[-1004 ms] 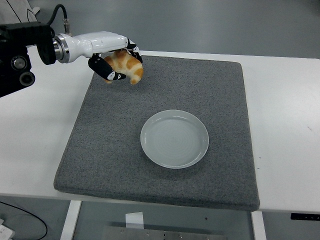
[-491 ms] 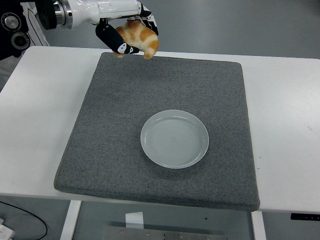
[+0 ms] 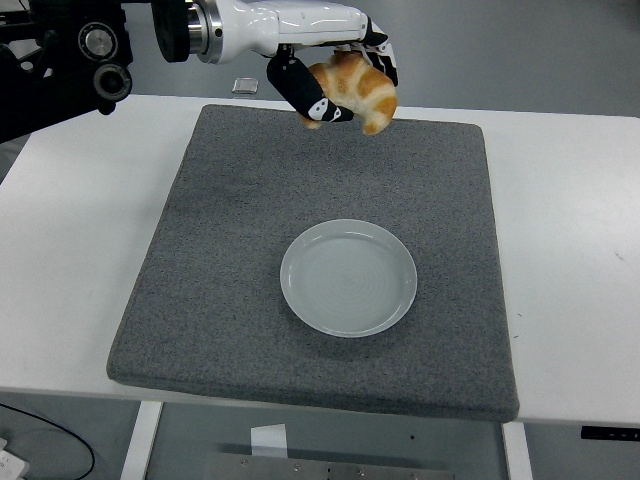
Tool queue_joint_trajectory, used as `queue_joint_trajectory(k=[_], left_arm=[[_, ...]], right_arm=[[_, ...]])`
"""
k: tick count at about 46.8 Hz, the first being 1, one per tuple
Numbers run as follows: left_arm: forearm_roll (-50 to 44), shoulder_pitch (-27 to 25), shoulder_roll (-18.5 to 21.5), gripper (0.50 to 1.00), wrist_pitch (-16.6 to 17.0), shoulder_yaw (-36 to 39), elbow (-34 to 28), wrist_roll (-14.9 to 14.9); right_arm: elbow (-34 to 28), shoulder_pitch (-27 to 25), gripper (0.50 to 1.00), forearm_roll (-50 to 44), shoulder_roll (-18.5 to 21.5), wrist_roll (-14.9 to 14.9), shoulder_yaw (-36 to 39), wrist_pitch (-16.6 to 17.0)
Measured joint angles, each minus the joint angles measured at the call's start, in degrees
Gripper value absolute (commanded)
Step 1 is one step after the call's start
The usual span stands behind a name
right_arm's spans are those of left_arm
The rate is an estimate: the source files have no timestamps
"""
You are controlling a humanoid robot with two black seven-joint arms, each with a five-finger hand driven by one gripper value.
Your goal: Place the bread on the plate
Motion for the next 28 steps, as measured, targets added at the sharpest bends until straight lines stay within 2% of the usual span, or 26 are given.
queue_joint_trajectory(k=[28], left_arm=[[0.9, 1.7, -2.4, 0.5, -0.7, 3.1, -1.2, -0.1]], right_arm=[[0.0, 0.0, 0.932, 0.0, 0.0, 0.0, 0.0, 0.0]])
